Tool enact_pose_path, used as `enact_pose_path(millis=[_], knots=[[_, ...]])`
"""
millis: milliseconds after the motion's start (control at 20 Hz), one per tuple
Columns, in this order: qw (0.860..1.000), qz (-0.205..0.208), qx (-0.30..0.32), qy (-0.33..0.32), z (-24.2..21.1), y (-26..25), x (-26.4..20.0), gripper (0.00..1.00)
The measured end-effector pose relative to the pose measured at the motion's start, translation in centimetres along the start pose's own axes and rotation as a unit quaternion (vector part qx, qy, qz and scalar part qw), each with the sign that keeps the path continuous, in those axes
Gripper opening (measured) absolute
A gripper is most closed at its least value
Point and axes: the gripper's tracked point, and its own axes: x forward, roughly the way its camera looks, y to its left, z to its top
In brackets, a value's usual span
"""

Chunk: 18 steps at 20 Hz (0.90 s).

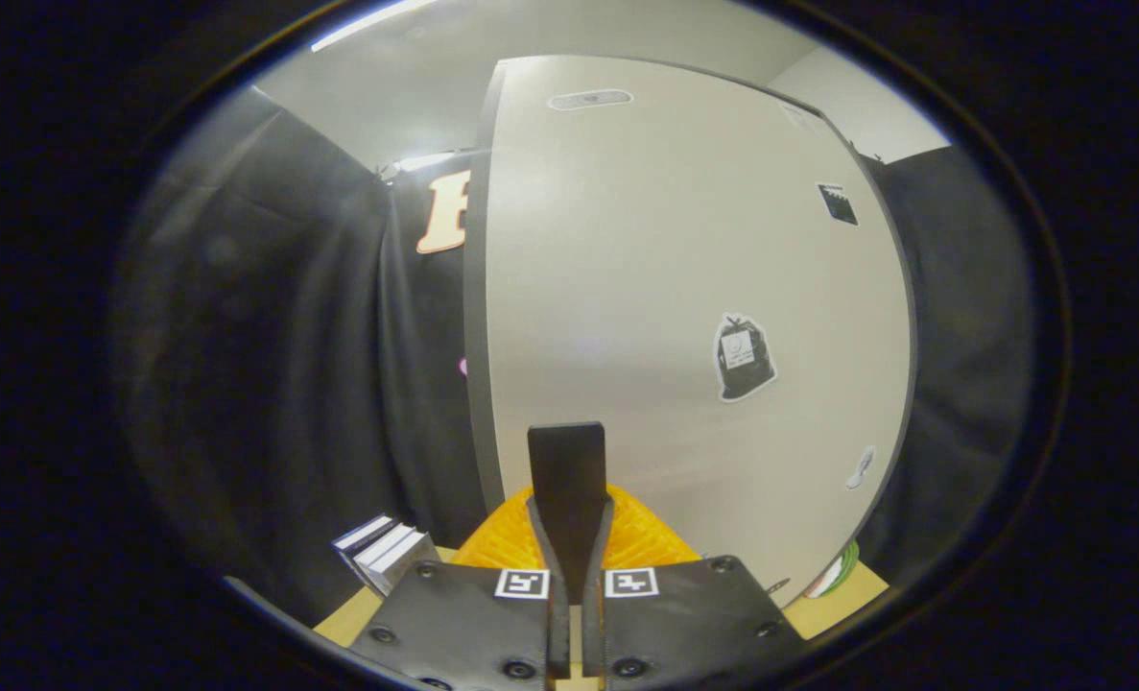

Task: Open the shoe cabinet door, grab the shoes and put them into the shoe cabinet, then close the shoe cabinet door.

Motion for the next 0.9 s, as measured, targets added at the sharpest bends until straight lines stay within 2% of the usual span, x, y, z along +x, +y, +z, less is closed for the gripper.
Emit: enact_pose_path(millis=[300,600,800,900], knots=[[0.998,0.066,0.007,0.009,-0.3,-1.0,-4.7,0.07],[0.991,0.135,0.004,0.019,0.3,-4.5,-8.9,0.07],[0.987,0.160,0.001,0.025,1.0,-7.8,-9.0,0.07],[0.987,0.161,0.001,0.028,1.3,-9.2,-10.9,0.07]])
